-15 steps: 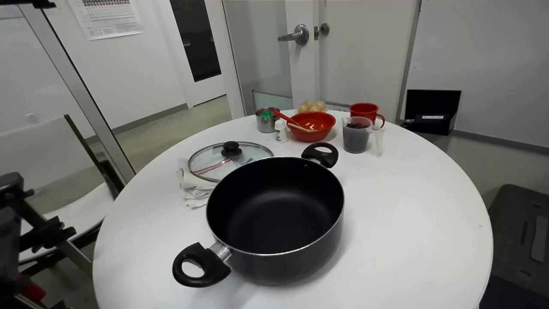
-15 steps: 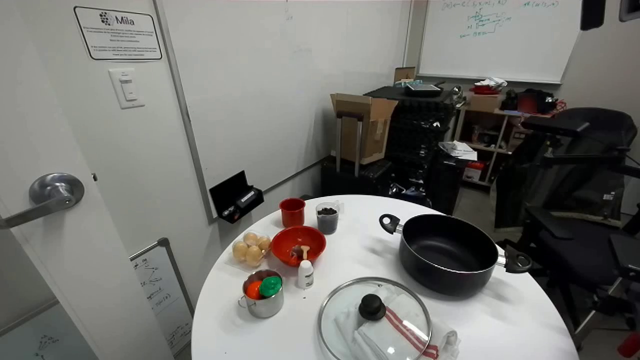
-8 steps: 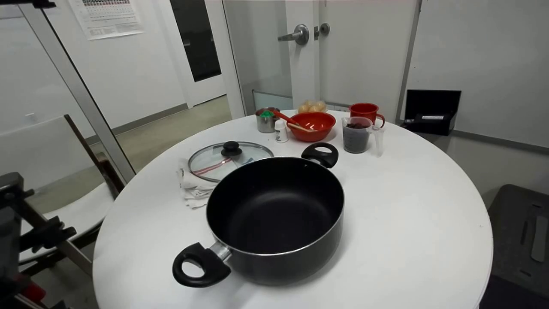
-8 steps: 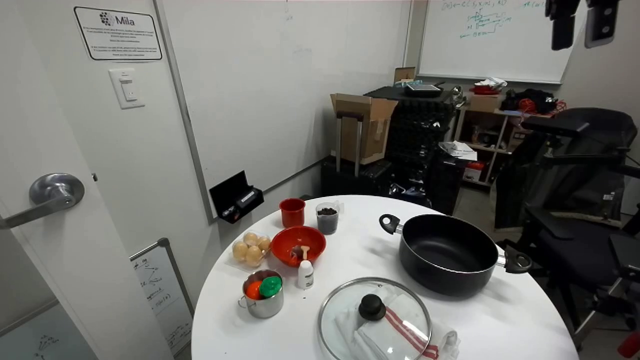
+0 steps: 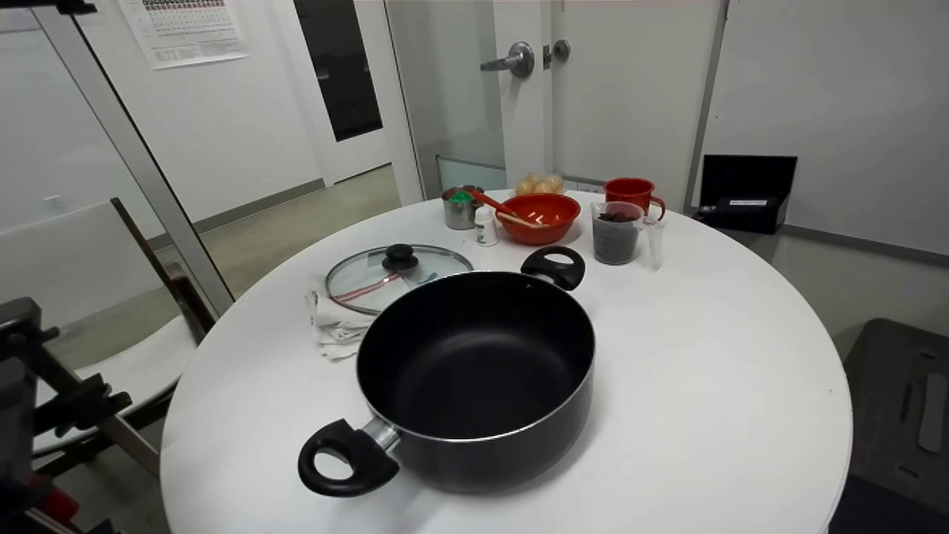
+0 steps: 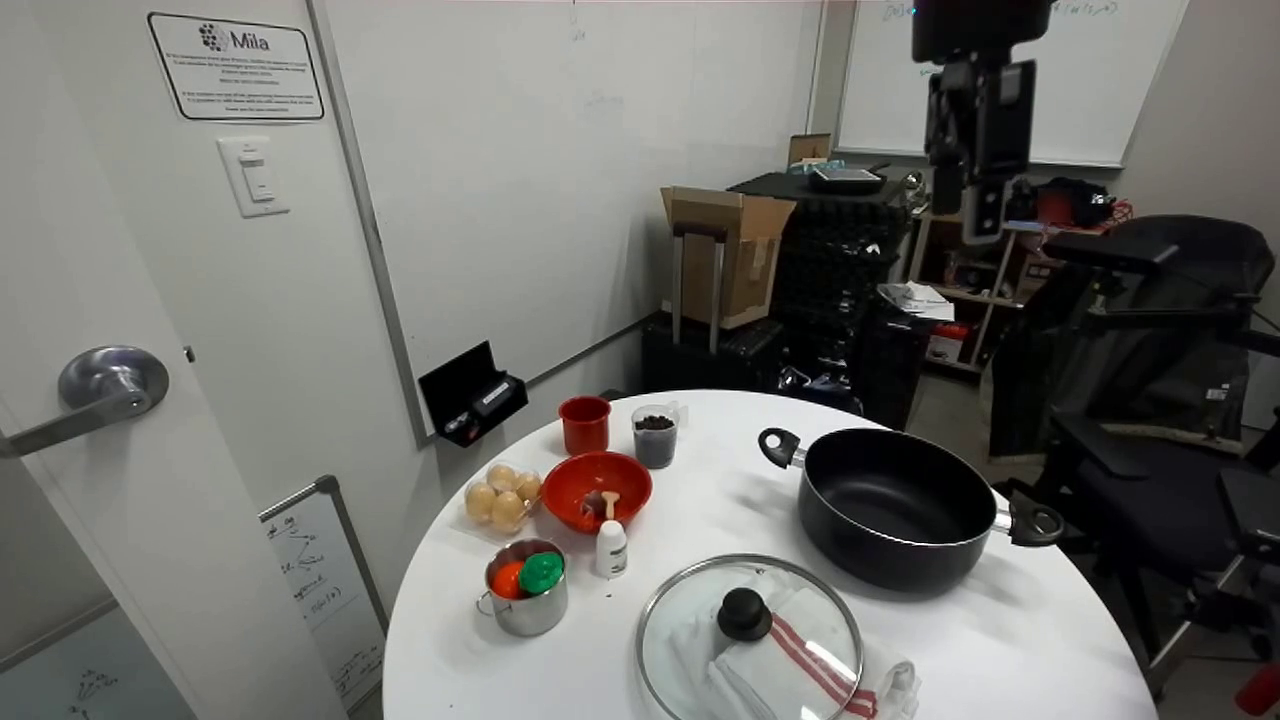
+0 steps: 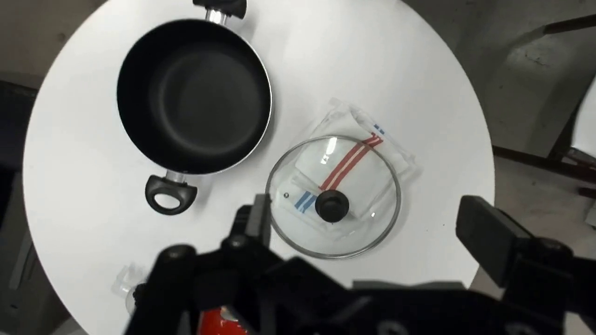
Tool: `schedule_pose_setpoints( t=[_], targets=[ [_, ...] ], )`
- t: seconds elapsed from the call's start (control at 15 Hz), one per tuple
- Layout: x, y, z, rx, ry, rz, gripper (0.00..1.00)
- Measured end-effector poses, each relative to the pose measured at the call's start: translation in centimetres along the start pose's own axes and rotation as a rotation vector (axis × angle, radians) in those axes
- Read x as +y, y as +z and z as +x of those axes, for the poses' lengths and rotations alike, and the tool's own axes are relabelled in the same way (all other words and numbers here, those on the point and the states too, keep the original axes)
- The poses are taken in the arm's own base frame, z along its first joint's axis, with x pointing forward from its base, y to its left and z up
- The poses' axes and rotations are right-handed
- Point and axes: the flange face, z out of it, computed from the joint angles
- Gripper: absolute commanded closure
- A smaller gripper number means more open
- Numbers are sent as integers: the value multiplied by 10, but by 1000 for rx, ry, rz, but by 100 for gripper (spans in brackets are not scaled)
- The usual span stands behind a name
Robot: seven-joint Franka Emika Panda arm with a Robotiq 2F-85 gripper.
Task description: Put the lid on the pot
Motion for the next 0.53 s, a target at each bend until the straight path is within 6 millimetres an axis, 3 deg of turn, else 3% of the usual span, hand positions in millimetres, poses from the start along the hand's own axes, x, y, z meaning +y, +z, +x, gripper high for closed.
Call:
schedule_pose_setpoints(
  t=[0.53],
  targets=[
    [5, 86, 81, 115, -129, 9, 0]
  ],
)
